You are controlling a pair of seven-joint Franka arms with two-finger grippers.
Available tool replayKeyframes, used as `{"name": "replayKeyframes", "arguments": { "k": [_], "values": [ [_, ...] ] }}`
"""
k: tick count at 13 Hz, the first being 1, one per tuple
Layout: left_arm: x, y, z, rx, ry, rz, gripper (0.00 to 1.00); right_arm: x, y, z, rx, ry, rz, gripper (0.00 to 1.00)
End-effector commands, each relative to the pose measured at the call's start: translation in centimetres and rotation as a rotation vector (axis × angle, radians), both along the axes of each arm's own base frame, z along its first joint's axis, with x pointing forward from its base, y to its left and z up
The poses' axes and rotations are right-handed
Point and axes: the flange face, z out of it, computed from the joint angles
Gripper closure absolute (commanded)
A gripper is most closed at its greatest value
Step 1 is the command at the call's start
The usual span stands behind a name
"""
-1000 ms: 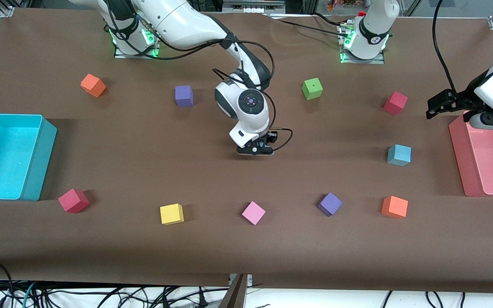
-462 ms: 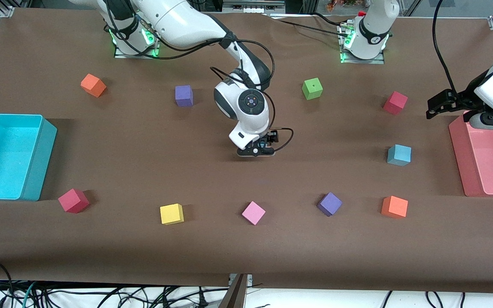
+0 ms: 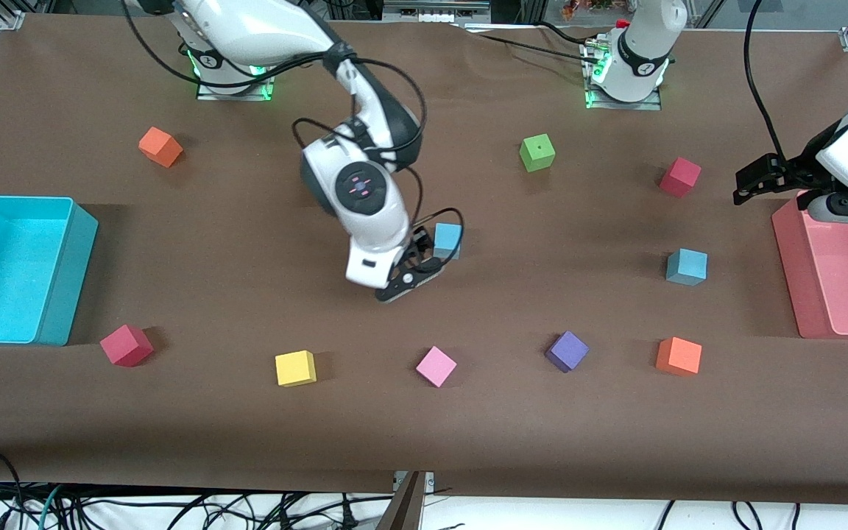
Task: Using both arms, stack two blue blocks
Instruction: 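Open the right gripper while the left gripper reaches the other cyan cube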
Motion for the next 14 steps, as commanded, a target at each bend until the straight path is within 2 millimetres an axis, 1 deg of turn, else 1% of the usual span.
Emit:
{"name": "replayKeyframes", "arguments": {
  "k": [1, 3, 5, 6, 7, 8, 9, 10, 11, 14],
  "values": [
    [0.2, -0.3, 0.5, -0.014, 0.004, 0.003, 0.00, 1.1, -3.4, -0.7, 0.099, 0.035, 0.201, 0.00],
    [0.3, -0.7, 0.0, -0.013, 0.014, -0.005, 0.00, 2.2, -5.4, -1.9, 0.177, 0.020, 0.298, 0.00],
    [0.4, -0.6, -0.2, -0.013, 0.017, -0.006, 0.00, 2.4, -6.5, -3.7, 0.253, -0.012, 0.348, 0.00],
    [1.1, -0.6, -1.7, -0.013, 0.042, -0.015, 0.00, 2.4, -6.8, -4.8, 0.290, -0.041, 0.361, 0.00],
    [1.3, -0.4, -2.6, -0.010, 0.056, -0.017, 0.00, 2.2, -7.1, -5.9, 0.327, -0.063, 0.370, 0.00],
    [2.0, 0.1, -3.7, -0.016, 0.055, -0.010, 0.00, 2.0, -7.4, -6.9, 0.372, -0.078, 0.390, 0.00],
    [2.6, 0.3, -5.0, -0.020, 0.057, -0.033, 0.00, 1.8, -7.6, -7.8, 0.418, -0.094, 0.422, 0.00],
    [3.2, 1.0, -6.9, -0.024, 0.072, -0.063, 0.00, 1.7, -8.5, -8.8, 0.462, -0.103, 0.452, 0.00],
    [3.7, 2.1, -8.7, -0.041, 0.061, -0.077, 0.00, 1.2, -8.9, -9.8, 0.502, -0.110, 0.484, 0.00],
    [3.1, 2.8, -14.8, -0.041, 0.034, -0.160, 0.00, -0.1, -9.6, -12.1, 0.623, -0.161, 0.522, 0.00]
  ]
}}
